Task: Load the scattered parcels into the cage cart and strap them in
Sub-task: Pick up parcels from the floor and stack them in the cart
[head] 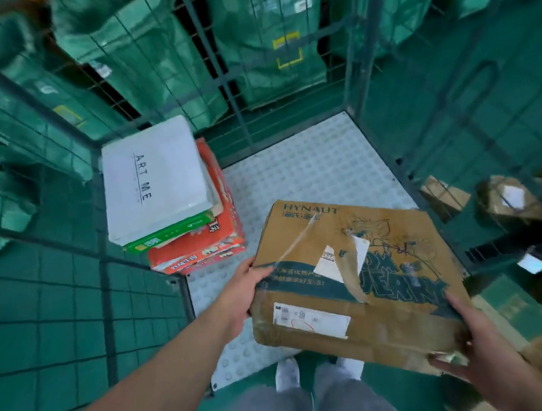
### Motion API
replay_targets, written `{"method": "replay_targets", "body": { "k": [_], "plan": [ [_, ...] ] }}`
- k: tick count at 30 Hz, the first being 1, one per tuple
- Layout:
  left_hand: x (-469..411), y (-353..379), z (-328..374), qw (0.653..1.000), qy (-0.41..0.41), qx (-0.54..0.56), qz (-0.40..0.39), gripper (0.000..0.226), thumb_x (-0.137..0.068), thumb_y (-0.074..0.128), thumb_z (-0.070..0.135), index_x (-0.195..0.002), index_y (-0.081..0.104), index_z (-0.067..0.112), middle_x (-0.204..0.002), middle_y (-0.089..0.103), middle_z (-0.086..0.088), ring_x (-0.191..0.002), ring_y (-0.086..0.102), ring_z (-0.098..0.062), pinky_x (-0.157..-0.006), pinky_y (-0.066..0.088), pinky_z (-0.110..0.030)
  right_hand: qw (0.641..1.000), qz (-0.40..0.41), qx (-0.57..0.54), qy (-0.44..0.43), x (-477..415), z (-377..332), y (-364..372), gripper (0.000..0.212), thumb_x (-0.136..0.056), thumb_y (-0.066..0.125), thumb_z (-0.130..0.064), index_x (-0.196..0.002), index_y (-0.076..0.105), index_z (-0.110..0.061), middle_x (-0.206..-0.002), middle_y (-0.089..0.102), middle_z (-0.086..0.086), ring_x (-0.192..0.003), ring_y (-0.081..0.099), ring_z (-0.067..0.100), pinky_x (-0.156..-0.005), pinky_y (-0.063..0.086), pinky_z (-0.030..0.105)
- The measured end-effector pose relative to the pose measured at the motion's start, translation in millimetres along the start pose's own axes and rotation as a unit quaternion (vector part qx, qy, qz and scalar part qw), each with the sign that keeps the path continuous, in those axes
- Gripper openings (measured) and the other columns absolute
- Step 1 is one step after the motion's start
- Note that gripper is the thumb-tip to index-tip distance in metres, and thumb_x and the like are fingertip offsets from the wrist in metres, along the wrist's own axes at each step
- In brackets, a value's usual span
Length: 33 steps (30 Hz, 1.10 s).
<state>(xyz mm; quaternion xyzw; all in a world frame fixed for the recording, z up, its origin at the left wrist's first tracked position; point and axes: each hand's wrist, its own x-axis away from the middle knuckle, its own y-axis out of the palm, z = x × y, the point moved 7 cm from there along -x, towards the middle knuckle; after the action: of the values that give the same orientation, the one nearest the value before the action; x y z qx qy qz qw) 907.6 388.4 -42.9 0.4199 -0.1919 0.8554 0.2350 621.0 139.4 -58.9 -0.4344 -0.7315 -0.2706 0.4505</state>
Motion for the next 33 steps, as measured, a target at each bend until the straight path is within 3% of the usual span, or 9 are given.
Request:
{"method": "replay_targets", "body": {
  "k": [4,6,8,12,15,21,25,30,33],
  "plan": [
    [-10.6,2.9,26.1,0.999,0.015,0.015,0.032,0.042,-0.098,0.066,0.030,-0.136,0.053,0.043,-0.106,0.079,0.001,-0.105,0.073,-0.029,-0.091,0.054,-0.043,0.997,-0.053,0.031,-0.047,-27.9,-54.5,15.2,0.037,-0.091,0.068,-0.049,-0.117,0.059,-0.024,-0.122,0.061,0.007,-0.108,0.059,0.027,-0.097,0.052,0.058],
    [-12.6,-0.2,36.6,0.998,0.024,0.025,0.048,0.047,-0.097,0.067,0.029,-0.139,0.051,0.044,-0.108,0.078,0.003,-0.105,0.074,-0.026,-0.097,0.054,-0.047,0.987,-0.089,0.095,-0.099,-39.9,-74.0,21.1,0.024,-0.098,0.067,-0.022,-0.118,0.059,-0.031,-0.125,0.056,0.001,-0.112,0.056,0.028,-0.082,0.062,0.043],
    [-15.7,-5.2,47.5,0.997,0.033,0.024,0.064,0.044,-0.098,0.066,0.029,-0.137,0.054,0.045,-0.108,0.078,0.007,-0.103,0.074,-0.021,-0.096,0.056,-0.046,0.972,-0.113,0.135,-0.157,-46.1,-94.2,30.6,0.042,-0.099,0.060,-0.001,-0.121,0.056,-0.036,-0.124,0.052,-0.005,-0.115,0.055,0.027,-0.065,0.062,0.023],
    [-25.8,-13.3,67.1,0.996,0.040,0.006,0.076,0.022,-0.101,0.060,0.025,-0.116,0.063,0.040,-0.092,0.078,0.016,-0.078,0.073,-0.002,-0.064,0.052,-0.022,0.967,-0.142,0.131,-0.166,-48.7,-120.3,63.1,0.012,-0.105,0.052,-0.036,-0.112,0.060,-0.041,-0.121,0.063,-0.006,-0.108,0.065,0.022,-0.068,0.062,0.026],
    [-37.5,-19.0,69.7,0.995,0.029,-0.004,0.096,0.017,-0.104,0.056,0.021,-0.110,0.063,0.035,-0.075,0.076,0.015,-0.059,0.070,-0.001,-0.047,0.048,-0.013,0.982,-0.096,0.116,-0.115,-67.0,-125.4,77.5,0.027,-0.097,0.060,-0.052,-0.113,0.061,-0.030,-0.123,0.060,-0.001,-0.114,0.060,0.024,-0.082,0.060,0.046],
    [-89.6,-30.2,53.5,0.992,-0.028,-0.005,0.125,0.039,-0.103,0.058,0.037,-0.141,0.053,0.039,-0.115,0.075,0.003,-0.106,0.070,-0.021,-0.109,0.047,-0.052,0.992,-0.016,0.119,-0.035,-100.9,-125.5,105.6,0.062,-0.085,0.068,-0.061,-0.134,0.053,-0.027,-0.122,0.057,-0.001,-0.118,0.051,0.027,-0.099,0.051,0.060],
    [-136.1,-39.7,48.5,0.988,-0.040,0.024,0.150,0.029,-0.101,0.058,0.039,-0.129,0.060,0.029,-0.113,0.074,0.000,-0.108,0.069,-0.023,-0.109,0.047,-0.049,0.993,0.051,0.106,-0.031,-128.0,-126.8,136.3,0.063,-0.092,0.066,-0.055,-0.143,0.046,-0.024,-0.142,0.047,0.001,-0.122,0.046,0.026,-0.106,0.047,0.058],
    [-212.8,-66.5,59.8,0.986,-0.074,0.037,0.148,0.011,-0.105,0.056,0.027,-0.112,0.063,0.022,-0.109,0.072,-0.007,-0.104,0.067,-0.025,-0.105,0.048,-0.048,0.991,0.094,0.091,-0.029,-195.3,-129.2,192.0,0.043,-0.100,0.060,-0.046,-0.126,0.050,-0.013,-0.115,0.057,0.008,-0.106,0.051,0.026,-0.101,0.050,0.053],
    [-269.9,-91.4,76.7,0.981,-0.089,0.047,0.164,0.013,-0.106,0.054,0.026,-0.115,0.061,0.019,-0.103,0.070,-0.007,-0.089,0.066,-0.021,-0.074,0.052,-0.036,0.989,0.101,0.101,-0.046,-241.0,-138.0,234.3,0.037,-0.100,0.058,-0.046,-0.122,0.055,-0.015,-0.107,0.058,0.005,-0.093,0.056,0.021,-0.089,0.052,0.049]
  ]
}}
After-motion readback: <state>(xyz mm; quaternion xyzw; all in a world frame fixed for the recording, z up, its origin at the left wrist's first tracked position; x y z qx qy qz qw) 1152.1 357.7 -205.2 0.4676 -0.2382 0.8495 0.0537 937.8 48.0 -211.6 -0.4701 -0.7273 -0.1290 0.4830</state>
